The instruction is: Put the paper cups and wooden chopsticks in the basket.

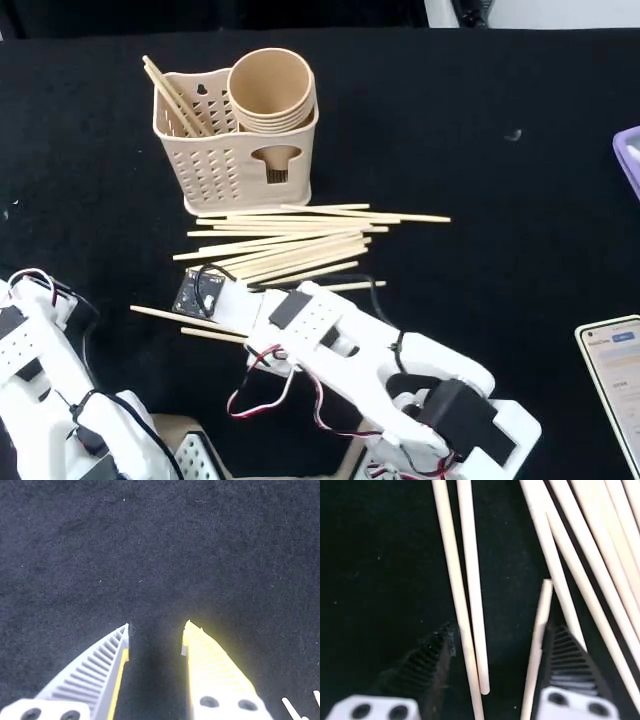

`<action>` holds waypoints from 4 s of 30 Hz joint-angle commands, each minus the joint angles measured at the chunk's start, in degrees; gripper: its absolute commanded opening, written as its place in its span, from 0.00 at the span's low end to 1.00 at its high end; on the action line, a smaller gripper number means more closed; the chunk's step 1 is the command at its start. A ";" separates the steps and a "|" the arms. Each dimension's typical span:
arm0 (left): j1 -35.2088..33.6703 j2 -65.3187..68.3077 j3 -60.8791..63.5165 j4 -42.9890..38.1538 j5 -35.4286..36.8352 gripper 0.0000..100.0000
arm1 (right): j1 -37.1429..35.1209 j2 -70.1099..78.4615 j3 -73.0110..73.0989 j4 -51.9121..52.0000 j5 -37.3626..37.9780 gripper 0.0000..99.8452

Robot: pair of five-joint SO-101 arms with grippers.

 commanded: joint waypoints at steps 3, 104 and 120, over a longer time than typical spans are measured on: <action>0.31 -1.41 -2.95 -0.88 0.62 0.18 | -0.79 0.22 -2.24 -0.88 -0.44 0.13; 0.22 -1.41 -2.95 -0.88 0.62 0.18 | 10.11 -14.55 6.73 9.67 7.03 0.02; 0.31 -1.41 -2.95 -0.97 0.62 0.18 | 13.27 -14.29 6.99 12.75 7.21 0.14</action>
